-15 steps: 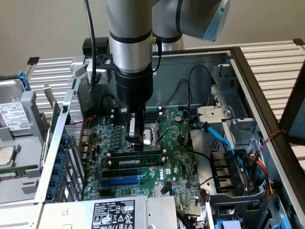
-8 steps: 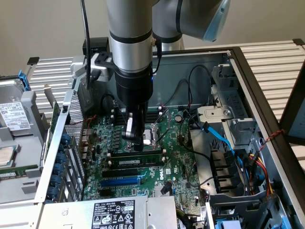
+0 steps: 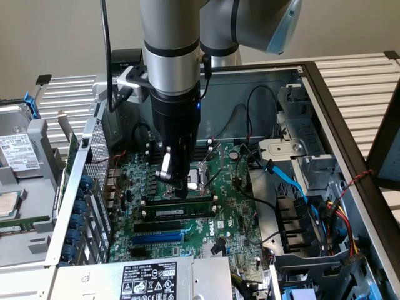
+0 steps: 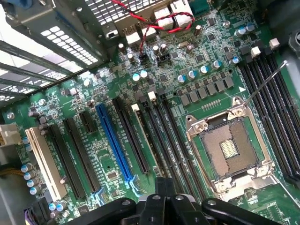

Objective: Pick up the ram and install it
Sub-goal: 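Press down the ram until it locks into place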

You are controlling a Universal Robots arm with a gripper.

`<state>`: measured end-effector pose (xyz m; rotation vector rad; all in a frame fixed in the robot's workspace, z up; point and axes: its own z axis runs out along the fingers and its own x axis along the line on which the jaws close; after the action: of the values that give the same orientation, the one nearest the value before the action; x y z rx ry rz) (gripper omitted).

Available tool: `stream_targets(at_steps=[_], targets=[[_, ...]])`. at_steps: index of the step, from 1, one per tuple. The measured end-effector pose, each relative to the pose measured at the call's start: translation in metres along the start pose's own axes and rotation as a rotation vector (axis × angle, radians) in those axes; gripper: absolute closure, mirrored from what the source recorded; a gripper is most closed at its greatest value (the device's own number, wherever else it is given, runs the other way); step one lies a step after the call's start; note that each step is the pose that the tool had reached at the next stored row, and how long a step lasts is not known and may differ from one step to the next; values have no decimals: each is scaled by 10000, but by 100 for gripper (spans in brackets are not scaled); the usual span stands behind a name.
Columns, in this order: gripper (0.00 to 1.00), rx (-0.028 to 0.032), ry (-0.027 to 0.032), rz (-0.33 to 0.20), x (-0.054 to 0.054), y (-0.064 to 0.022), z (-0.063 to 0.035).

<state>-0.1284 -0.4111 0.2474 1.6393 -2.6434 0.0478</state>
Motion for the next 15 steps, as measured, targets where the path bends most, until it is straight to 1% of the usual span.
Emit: stream_targets(at_steps=[15], targets=[[90, -98, 23, 2324, 0, 0, 0]])
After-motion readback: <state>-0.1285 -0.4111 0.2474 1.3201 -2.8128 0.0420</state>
